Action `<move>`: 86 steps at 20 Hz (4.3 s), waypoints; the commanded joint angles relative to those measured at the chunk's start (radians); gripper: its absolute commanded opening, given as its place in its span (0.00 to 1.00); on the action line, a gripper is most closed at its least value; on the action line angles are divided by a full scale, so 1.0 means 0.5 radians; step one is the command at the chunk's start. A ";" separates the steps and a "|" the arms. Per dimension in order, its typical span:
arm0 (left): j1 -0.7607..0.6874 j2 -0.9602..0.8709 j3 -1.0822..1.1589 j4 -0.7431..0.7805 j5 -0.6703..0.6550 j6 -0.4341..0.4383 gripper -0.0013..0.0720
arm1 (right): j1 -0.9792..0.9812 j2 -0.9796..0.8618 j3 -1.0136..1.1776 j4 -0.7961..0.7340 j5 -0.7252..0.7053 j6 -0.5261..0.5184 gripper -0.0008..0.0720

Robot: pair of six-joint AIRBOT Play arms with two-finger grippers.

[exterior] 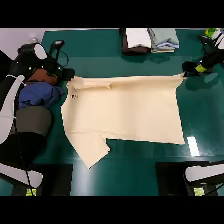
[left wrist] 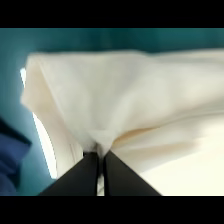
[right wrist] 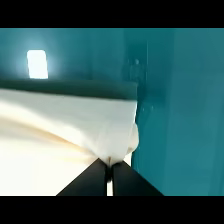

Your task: Fold the shirts.

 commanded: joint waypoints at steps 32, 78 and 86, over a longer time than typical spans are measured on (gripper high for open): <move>-0.001 1.462 -2.277 -0.491 0.185 -0.391 0.67 | 0.002 0.892 -1.194 0.278 -0.224 -0.009 0.52; -0.001 1.937 -1.956 -0.253 -0.640 -0.098 0.05 | -0.047 1.839 -2.126 -0.217 0.391 0.072 0.03; 0.000 1.389 -1.382 -0.191 0.009 0.034 0.05 | -0.010 1.234 -1.547 -0.196 0.089 0.028 0.03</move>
